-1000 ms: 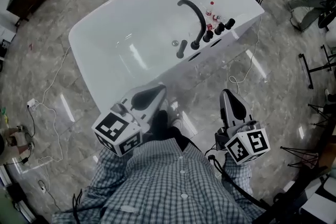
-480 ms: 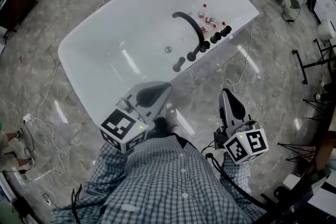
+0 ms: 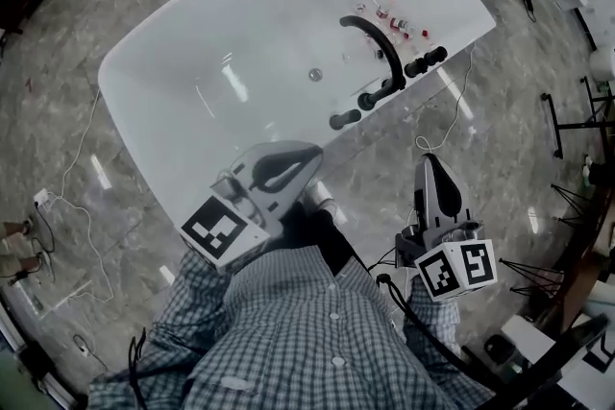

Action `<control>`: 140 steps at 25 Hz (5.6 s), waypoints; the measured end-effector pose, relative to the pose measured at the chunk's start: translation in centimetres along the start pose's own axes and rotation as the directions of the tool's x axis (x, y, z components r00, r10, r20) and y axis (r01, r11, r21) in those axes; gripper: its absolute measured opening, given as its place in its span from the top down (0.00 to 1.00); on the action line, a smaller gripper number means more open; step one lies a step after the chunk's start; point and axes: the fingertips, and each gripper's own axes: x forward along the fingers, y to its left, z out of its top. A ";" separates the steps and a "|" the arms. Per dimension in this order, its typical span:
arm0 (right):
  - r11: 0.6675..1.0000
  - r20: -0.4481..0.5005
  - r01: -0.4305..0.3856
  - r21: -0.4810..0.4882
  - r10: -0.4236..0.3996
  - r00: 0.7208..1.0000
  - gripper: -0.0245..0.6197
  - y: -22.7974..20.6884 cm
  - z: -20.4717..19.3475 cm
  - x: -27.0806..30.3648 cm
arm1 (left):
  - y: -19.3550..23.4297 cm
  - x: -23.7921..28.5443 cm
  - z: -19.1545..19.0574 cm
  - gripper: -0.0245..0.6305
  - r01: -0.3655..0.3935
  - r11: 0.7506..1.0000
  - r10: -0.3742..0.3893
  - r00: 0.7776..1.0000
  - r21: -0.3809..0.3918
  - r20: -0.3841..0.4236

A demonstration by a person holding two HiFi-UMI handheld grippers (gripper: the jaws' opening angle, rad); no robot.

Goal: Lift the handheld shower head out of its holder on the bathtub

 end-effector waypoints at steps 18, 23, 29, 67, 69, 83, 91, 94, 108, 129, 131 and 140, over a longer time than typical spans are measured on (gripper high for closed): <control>1.000 -0.062 -0.012 -0.016 0.011 0.998 0.93 -5.3 -7.9 7.4 | 5.7 6.9 -12.2 0.96 0.031 0.999 -0.030 0.993 0.008 -0.112; 1.000 -0.095 -0.014 0.010 0.014 0.995 0.93 -6.7 -10.8 8.2 | 6.3 8.6 -17.0 0.96 0.053 0.999 -0.051 0.982 0.003 -0.181; 1.000 -0.131 0.002 0.024 0.001 0.991 0.93 -9.0 -14.1 8.9 | 7.6 11.0 -22.0 0.96 0.072 0.995 -0.049 0.961 0.075 -0.272; 0.938 -0.209 0.128 0.323 -0.061 0.976 0.93 -15.8 -25.7 7.6 | 13.0 21.0 -34.8 0.72 0.022 0.977 0.059 0.928 0.212 -0.368; 0.933 -0.208 0.128 0.338 -0.059 0.976 0.93 -16.2 -26.0 7.6 | 12.8 21.7 -35.1 0.72 0.025 0.978 0.054 0.928 0.208 -0.369; 0.896 -0.191 0.124 0.427 -0.044 0.981 0.93 -17.1 -26.7 7.4 | 13.7 22.8 -35.7 0.74 -0.022 0.975 0.107 0.921 0.223 -0.375; 0.910 -0.196 0.113 0.399 -0.036 0.980 0.93 -16.7 -26.1 7.5 | 13.7 22.8 -35.9 0.74 -0.054 0.974 0.145 0.895 0.220 -0.422; 0.914 -0.199 0.116 0.388 -0.040 0.979 0.93 -16.8 -25.6 7.4 | 13.6 22.7 -35.5 0.74 -0.068 0.975 0.155 0.890 0.212 -0.429; 0.918 -0.139 0.091 0.386 -0.040 0.989 0.93 -16.2 -20.4 6.5 | 12.4 21.6 -30.5 0.74 -0.078 0.975 0.159 0.900 0.207 -0.407; 0.960 -0.082 0.093 0.264 -0.073 0.994 0.93 -13.8 -11.9 4.0 | 9.6 17.8 -19.4 0.74 -0.082 0.976 0.153 0.919 0.201 -0.364; 0.962 -0.072 0.095 0.255 -0.078 0.994 0.93 -13.4 -10.8 3.7 | 9.3 17.2 -18.1 0.74 -0.083 0.976 0.152 0.921 0.200 -0.360; 0.973 -0.024 0.088 0.214 -0.085 0.996 0.93 -12.1 -6.5 2.9 | 8.2 15.6 -12.6 0.74 -0.090 0.975 0.152 0.934 0.202 -0.322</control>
